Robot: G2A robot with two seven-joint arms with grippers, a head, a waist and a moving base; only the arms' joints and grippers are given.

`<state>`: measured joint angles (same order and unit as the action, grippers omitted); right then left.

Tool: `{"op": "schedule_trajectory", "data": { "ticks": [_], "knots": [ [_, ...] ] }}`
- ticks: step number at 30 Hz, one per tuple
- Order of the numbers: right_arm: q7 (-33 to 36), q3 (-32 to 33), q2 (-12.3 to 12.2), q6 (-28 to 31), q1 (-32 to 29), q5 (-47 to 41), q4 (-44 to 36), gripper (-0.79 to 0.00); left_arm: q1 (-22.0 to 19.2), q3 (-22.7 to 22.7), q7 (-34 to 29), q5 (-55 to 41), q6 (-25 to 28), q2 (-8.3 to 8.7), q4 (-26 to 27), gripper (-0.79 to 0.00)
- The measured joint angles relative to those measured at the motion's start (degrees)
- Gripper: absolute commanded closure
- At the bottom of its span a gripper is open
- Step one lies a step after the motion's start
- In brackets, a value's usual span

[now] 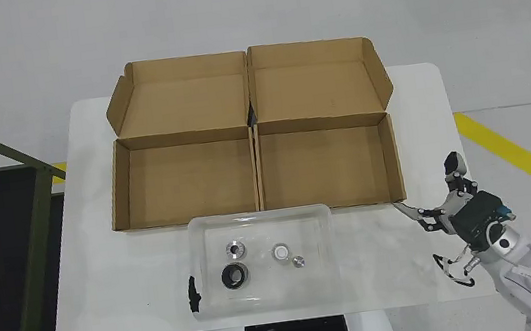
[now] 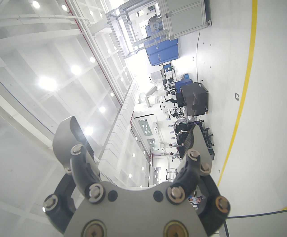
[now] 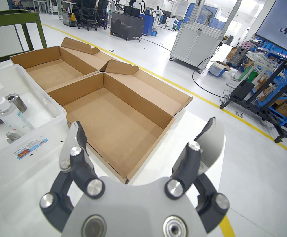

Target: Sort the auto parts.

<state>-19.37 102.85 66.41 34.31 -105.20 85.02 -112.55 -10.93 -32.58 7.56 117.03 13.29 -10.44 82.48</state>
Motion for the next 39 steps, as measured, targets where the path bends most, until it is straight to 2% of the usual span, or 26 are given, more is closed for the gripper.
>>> {"op": "schedule_trajectory", "data": {
  "ticks": [10, 20, 26, 39],
  "knots": [
    [1.20, -0.50, 0.02, 0.64, 0.04, -1.36, 0.16, -0.785, 0.00, 0.00, 0.00, 0.00, 0.00, 0.00, 0.00, -0.785],
    [13.10, -3.07, -0.66, 9.13, 3.59, -7.82, -3.04, -0.785, 0.00, 0.00, 0.00, 0.00, 0.00, 0.00, 0.00, -0.785],
    [20.03, -6.37, -1.10, 13.18, 6.21, -8.30, -5.12, -0.785, 0.00, 0.00, 0.00, 0.00, 0.00, 0.00, 0.00, -0.785],
    [32.01, -17.14, -1.51, 16.30, 9.81, -8.44, -9.93, -0.785, 0.00, 0.00, 0.00, 0.00, 0.00, 0.00, 0.00, -0.785]
  ]
}}
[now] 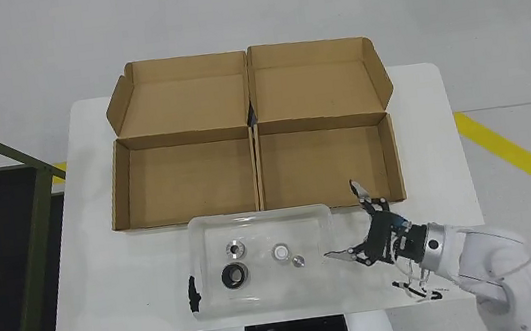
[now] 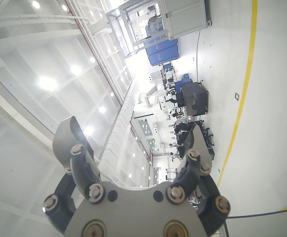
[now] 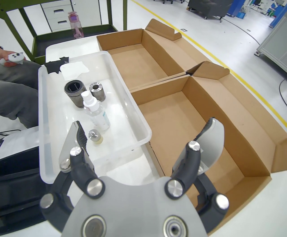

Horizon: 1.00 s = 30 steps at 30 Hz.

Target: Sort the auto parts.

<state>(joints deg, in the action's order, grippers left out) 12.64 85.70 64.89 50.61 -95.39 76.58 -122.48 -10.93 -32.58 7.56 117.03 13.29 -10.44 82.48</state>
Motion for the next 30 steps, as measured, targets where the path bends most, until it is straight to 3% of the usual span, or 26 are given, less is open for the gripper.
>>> {"op": "schedule_trajectory", "data": {
  "ticks": [12, 30],
  "knots": [
    [5.54, -9.59, -0.11, 0.79, 4.83, 1.43, -0.69, -0.785, 0.00, 0.00, 0.00, 0.00, 0.00, 0.00, 0.00, -0.785],
    [8.64, -22.00, 0.36, -0.86, 11.95, 5.00, 5.55, -0.785, 0.00, 0.00, 0.00, 0.00, 0.00, 0.00, 0.00, -0.785]
  ]
}}
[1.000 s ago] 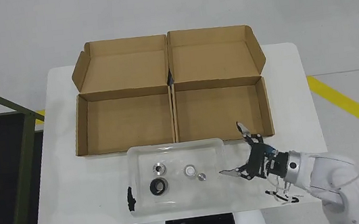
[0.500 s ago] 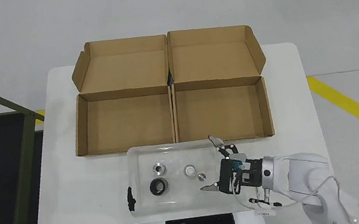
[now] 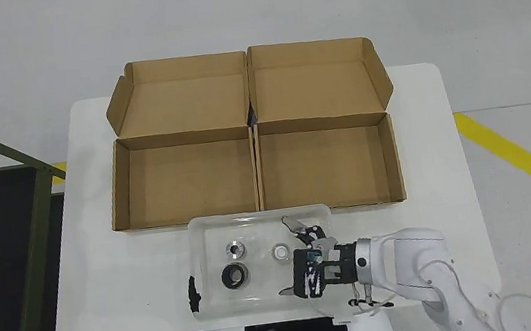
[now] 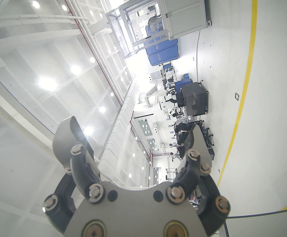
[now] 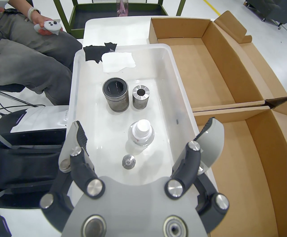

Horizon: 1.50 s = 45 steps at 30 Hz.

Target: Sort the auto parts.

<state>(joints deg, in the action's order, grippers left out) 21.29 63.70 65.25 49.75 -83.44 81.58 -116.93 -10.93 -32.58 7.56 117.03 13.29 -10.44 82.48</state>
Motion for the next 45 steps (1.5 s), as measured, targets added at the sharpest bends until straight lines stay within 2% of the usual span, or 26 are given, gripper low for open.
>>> {"op": "schedule_trajectory", "data": {
  "ticks": [2, 4, 6, 8, 18, 23, 27, 34, 45],
  "knots": [
    [0.45, -0.80, 0.03, -0.25, 0.69, 0.32, 0.49, -0.785, 0.00, 0.00, 0.00, 0.00, 0.00, 0.00, 0.00, -0.785],
    [0.86, -1.44, 0.04, -0.30, 1.26, 0.63, 0.90, -0.711, 0.00, 0.00, 0.00, 0.00, 0.00, 0.00, 0.00, -0.785],
    [1.07, -2.10, 0.06, -0.44, 1.87, 0.80, 1.42, -0.711, 0.00, 0.00, 0.00, 0.00, 0.00, 0.00, 0.00, -0.785],
    [1.43, -2.67, 0.05, -0.48, 2.52, 1.28, 1.95, -0.659, 0.00, 0.00, 0.00, 0.00, 0.00, 0.00, 0.00, -0.785],
    [2.26, -4.73, 0.08, -1.58, 4.74, 1.98, 5.28, -0.625, 0.00, 0.00, 0.00, 0.00, 0.00, 0.00, 0.00, -0.785],
    [2.30, -5.65, 0.09, -2.19, 5.56, 2.24, 6.72, -0.400, 0.00, 0.00, 0.00, 0.00, 0.00, 0.00, 0.00, -0.785],
    [2.19, -6.05, 0.06, -2.48, 6.04, 2.31, 7.40, -0.326, 0.00, 0.00, 0.00, 0.00, 0.00, 0.00, 0.00, -0.785],
    [2.05, -6.38, -0.11, -2.67, 6.41, 2.18, 7.69, 0.000, 0.00, 0.00, 0.00, 0.00, 0.00, 0.00, 0.00, -0.785],
    [-0.42, -5.79, -0.51, -1.98, 6.60, -0.06, 5.16, 0.000, 0.00, 0.00, 0.00, 0.00, 0.00, 0.00, 0.00, -0.785]
  ]
}}
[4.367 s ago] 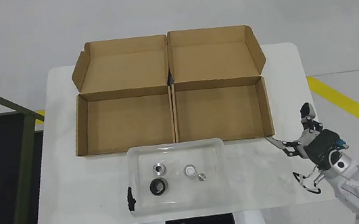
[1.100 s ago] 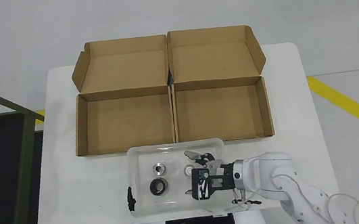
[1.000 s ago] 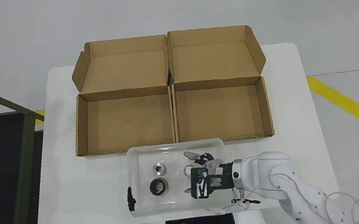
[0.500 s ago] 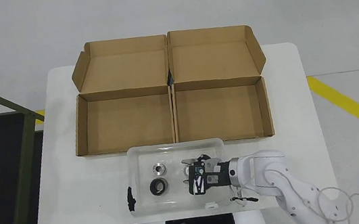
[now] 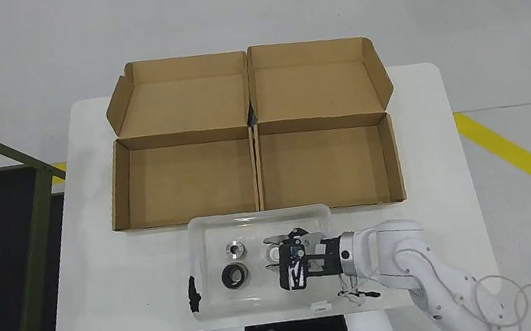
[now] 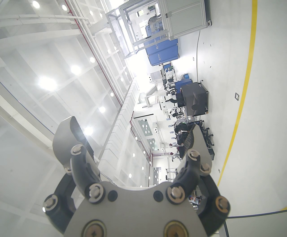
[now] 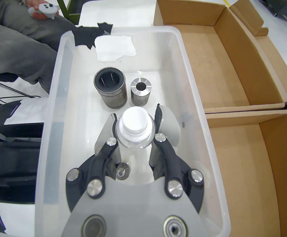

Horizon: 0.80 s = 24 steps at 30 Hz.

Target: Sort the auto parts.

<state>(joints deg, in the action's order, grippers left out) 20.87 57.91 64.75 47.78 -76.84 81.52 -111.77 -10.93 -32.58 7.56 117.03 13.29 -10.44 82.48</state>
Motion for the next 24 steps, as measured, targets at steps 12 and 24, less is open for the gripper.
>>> {"op": "schedule_trajectory", "data": {
  "ticks": [12, 24],
  "knots": [
    [-5.75, 3.51, -0.81, 0.69, -1.23, -4.22, -4.55, 0.000, 0.00, 0.00, 0.00, 0.00, 0.00, 0.00, 0.00, -0.785],
    [-11.52, 9.05, -1.40, -0.84, 0.12, -8.37, -4.56, 0.000, 0.00, 0.00, 0.00, 0.00, 0.00, 0.00, 0.00, -0.785]
  ]
}}
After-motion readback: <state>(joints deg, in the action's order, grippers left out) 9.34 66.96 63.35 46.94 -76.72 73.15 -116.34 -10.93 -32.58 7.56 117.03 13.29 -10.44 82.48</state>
